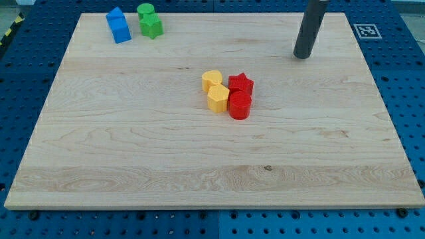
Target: Separate the red blocks and yellow blocks from each other
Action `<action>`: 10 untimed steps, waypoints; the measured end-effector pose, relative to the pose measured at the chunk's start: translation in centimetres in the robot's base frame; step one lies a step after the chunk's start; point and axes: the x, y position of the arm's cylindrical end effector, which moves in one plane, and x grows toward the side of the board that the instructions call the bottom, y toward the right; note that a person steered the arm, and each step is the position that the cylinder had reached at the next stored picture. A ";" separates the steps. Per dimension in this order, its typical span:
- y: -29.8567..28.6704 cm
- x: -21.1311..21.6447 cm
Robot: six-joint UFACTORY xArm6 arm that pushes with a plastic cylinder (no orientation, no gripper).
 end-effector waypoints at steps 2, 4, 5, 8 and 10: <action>-0.1 1.1; -6.3 6.4; -11.7 5.9; -15.5 4.6; -15.6 6.8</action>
